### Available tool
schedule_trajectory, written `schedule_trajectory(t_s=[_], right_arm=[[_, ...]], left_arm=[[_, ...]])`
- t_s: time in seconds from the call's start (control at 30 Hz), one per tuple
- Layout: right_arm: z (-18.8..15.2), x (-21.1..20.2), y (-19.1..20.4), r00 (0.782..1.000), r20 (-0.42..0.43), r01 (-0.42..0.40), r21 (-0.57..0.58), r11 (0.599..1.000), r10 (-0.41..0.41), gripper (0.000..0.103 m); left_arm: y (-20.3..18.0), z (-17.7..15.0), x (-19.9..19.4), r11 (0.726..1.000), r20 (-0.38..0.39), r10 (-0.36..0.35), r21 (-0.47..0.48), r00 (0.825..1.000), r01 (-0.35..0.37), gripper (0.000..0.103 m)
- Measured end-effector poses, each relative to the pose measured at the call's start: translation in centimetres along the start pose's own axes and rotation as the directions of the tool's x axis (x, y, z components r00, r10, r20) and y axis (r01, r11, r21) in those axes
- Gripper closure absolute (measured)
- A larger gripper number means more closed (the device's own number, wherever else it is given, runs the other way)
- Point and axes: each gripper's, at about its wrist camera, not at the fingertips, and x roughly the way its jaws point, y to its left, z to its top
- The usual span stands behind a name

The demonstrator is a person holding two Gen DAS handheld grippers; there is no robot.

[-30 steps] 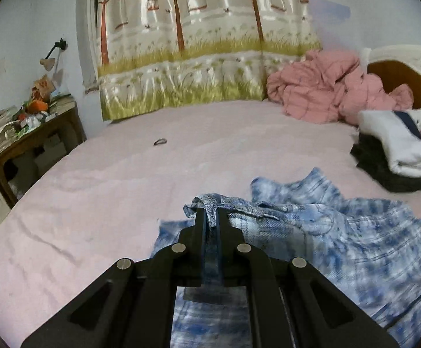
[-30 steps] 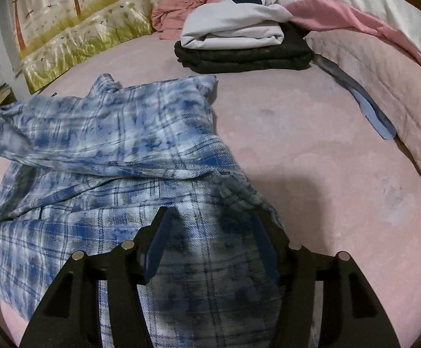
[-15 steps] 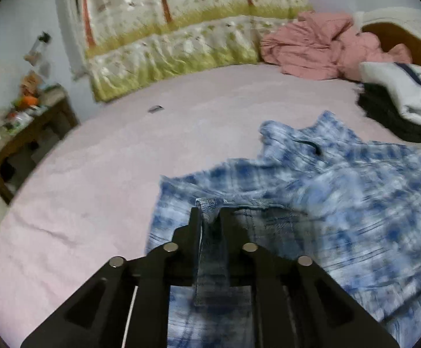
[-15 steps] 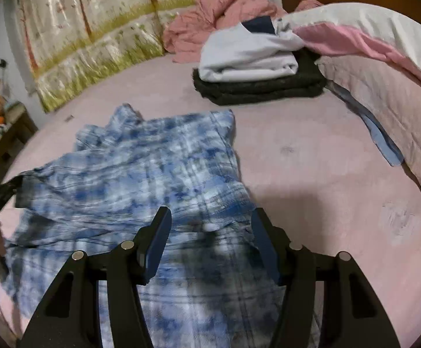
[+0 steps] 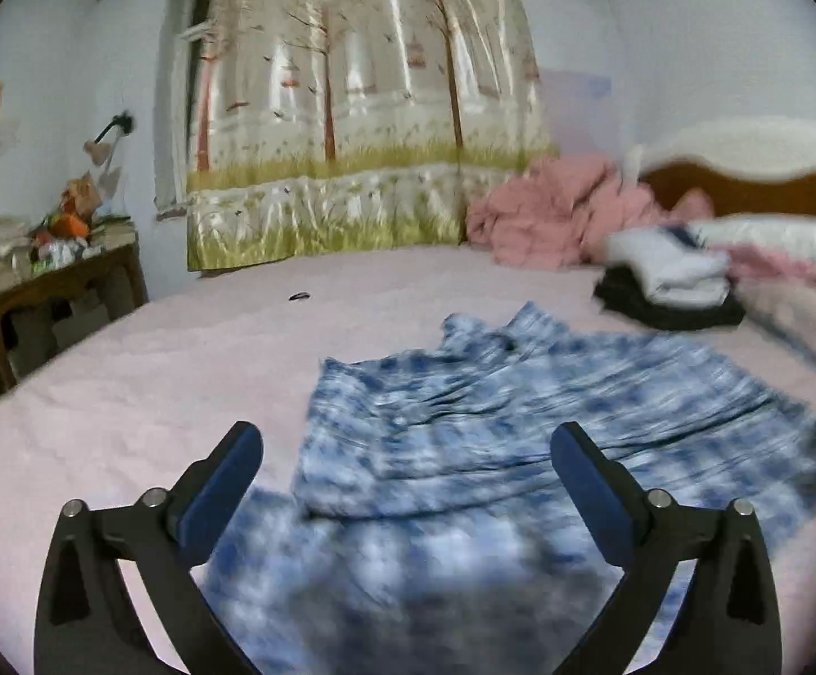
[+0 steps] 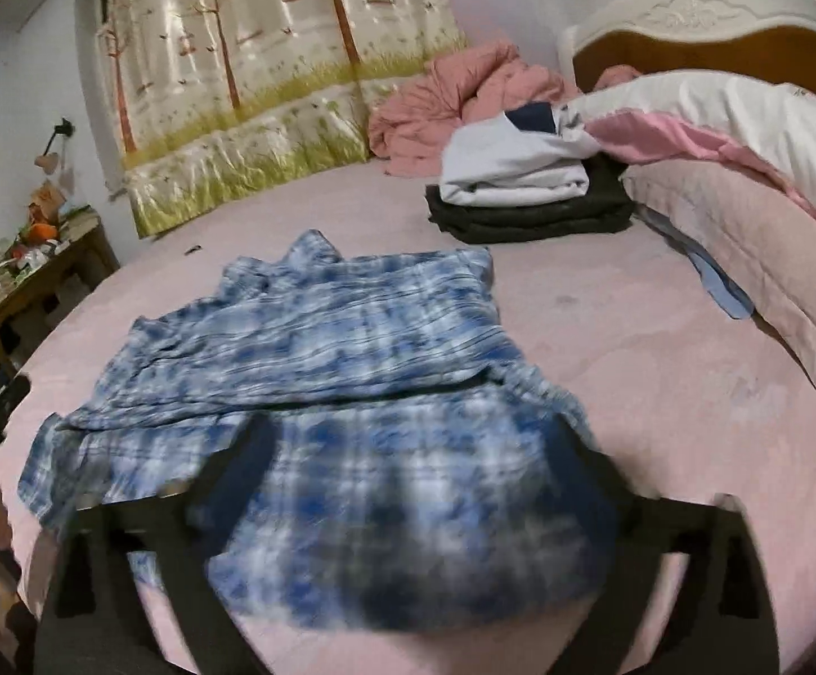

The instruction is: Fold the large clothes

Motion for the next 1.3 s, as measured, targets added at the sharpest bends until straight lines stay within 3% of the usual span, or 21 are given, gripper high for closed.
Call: schedule_trajectory(t_s=[0.07, 0.17, 0.33, 0.43, 0.53, 0.63, 0.73, 0.8, 0.93, 1.13, 1.3], right_arm=[[-0.9, -0.9, 1.0, 1.000, 0.026, 0.006, -0.020, 1.000, -0.005, 0.000], [-2.2, -1.8, 2.7, 0.998, 0.057, 0.044, -0.085, 0.995, -0.039, 0.000], [-4.1, -2.5, 4.4, 0.997, 0.064, 0.059, -0.140, 0.988, -0.050, 0.000], [-5.4, -2.1, 5.4, 0.999, 0.005, 0.032, -0.184, 0.982, -0.032, 0.000], [-6.9, -1.0, 6.4, 0.996, -0.089, 0.008, -0.242, 0.970, -0.031, 0.000], [-8.3, 0.1, 7.0, 0.982, -0.187, -0.011, -0.262, 0.965, -0.040, 0.000], [-9.2, 0.8, 7.4, 0.972, -0.217, 0.023, -0.296, 0.955, -0.091, 0.000], [-9.4, 1.0, 7.5, 0.970, -0.211, 0.053, -0.315, 0.948, -0.125, 0.000], [-9.6, 1.2, 7.2, 0.966, -0.223, 0.057, -0.309, 0.950, -0.130, 0.000], [-9.0, 1.6, 6.8, 0.960, -0.196, 0.126, -0.338, 0.933, -0.201, 0.000], [-8.0, 2.2, 4.7, 0.944, -0.201, 0.195, -0.296, 0.935, -0.260, 0.000]], left_arm=[[-0.4, -1.3, -1.0, 0.999, 0.015, 0.010, -0.032, 1.000, -0.010, 0.000], [-0.9, -1.9, -1.2, 0.999, -0.032, 0.017, -0.037, 0.999, -0.018, 0.000], [-1.7, -3.1, -3.9, 0.999, 0.017, 0.030, -0.017, 0.999, -0.029, 0.000], [-2.5, -4.1, -4.5, 0.999, -0.006, 0.029, 0.023, 1.000, -0.029, 0.000], [-3.5, -5.8, -4.0, 0.999, -0.111, 0.014, 0.053, 0.994, -0.008, 0.000], [-4.8, -8.1, -3.2, 0.996, -0.212, -0.023, 0.079, 0.977, 0.041, 0.000], [-6.5, -9.5, -2.0, 0.980, -0.248, 0.042, 0.197, 0.968, 0.008, 0.000], [-7.0, -10.0, -1.5, 0.973, -0.249, 0.083, 0.228, 0.965, -0.025, 0.000], [-6.4, -10.2, -1.0, 0.981, -0.270, 0.080, 0.191, 0.960, -0.028, 0.000], [-5.8, -9.7, -0.1, 0.963, -0.253, 0.149, 0.256, 0.956, -0.083, 0.000], [-3.4, -9.0, 1.8, 0.976, -0.321, 0.169, 0.185, 0.932, -0.113, 0.000]])
